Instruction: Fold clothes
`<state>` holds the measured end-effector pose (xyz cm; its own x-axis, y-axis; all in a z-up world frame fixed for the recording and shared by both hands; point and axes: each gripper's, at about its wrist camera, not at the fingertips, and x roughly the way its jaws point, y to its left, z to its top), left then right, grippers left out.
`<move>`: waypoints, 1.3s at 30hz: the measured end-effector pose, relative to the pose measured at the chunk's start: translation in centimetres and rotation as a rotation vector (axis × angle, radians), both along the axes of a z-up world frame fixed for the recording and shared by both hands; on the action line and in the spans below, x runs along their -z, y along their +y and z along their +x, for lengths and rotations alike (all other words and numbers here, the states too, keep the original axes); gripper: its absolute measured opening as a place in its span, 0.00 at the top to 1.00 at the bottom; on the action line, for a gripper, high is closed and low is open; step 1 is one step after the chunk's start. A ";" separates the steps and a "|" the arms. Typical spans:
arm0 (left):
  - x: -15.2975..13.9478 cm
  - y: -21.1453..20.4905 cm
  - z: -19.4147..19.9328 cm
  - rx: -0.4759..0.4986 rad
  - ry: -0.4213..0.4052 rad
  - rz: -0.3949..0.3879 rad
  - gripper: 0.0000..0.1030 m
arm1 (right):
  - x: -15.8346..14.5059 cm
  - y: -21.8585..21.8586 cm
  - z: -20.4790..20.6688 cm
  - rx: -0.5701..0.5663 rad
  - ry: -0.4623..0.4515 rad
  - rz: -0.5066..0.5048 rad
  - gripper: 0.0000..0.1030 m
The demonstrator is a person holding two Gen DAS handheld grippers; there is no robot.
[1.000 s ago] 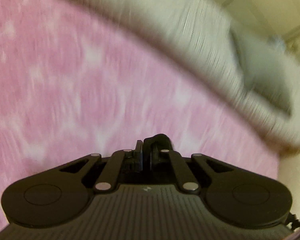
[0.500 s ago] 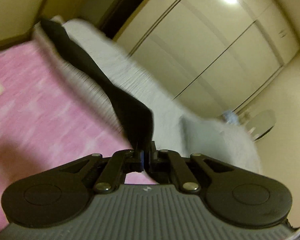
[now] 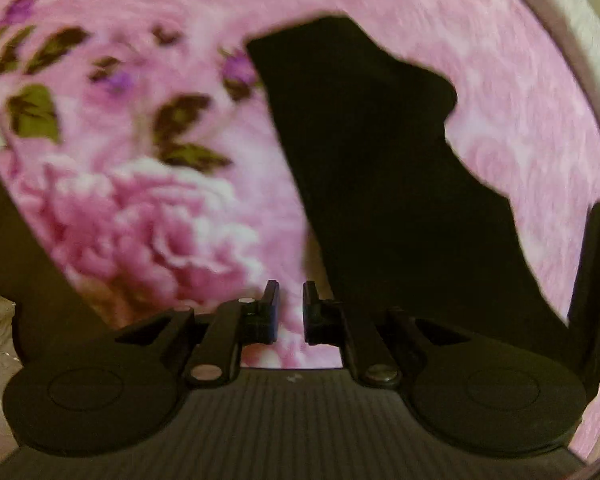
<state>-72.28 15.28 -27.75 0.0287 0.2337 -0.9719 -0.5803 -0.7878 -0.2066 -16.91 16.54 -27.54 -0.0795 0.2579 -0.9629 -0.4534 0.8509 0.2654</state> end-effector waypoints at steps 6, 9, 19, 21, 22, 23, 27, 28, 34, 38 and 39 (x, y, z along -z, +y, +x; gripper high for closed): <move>-1.5 -0.9 -4.1 -0.110 0.035 0.112 0.80 | 0.7 0.0 0.4 -0.026 0.036 0.086 0.62; -1.4 -0.7 -5.9 -0.161 0.024 0.158 0.78 | 1.4 0.0 -0.7 -0.009 0.083 0.115 0.61; 4.1 3.7 -9.7 -0.212 0.017 0.174 0.76 | 3.2 -0.9 -3.2 0.045 0.062 0.105 0.60; 5.0 4.3 -9.8 -0.189 0.025 0.167 0.81 | 3.2 -1.2 -3.3 0.066 0.044 0.099 0.60; 4.7 4.6 -9.6 -0.136 0.050 0.168 0.90 | 3.1 -1.4 -3.4 0.077 0.038 0.100 0.60; 4.4 4.9 -9.5 -0.082 0.074 0.169 0.99 | 3.0 -1.6 -3.4 0.088 0.032 0.100 0.60; 0.6 2.8 -9.9 -0.019 0.183 0.275 0.99 | 2.2 -1.9 -3.6 0.114 0.005 0.102 0.60; -0.1 1.5 -10.5 -0.034 0.198 0.278 0.99 | 1.9 -2.0 -3.7 0.119 -0.002 0.102 0.60; 1.4 -3.1 -12.7 0.013 0.213 0.114 0.93 | 1.4 -1.3 -4.4 0.090 -0.023 0.100 0.60; 2.1 -2.0 -11.9 0.048 0.262 0.008 0.86 | 1.2 -0.5 -4.9 0.047 -0.053 0.080 0.60; 1.5 -1.8 -11.6 0.050 0.285 -0.008 0.86 | 0.9 -0.4 -4.9 0.033 -0.062 0.082 0.60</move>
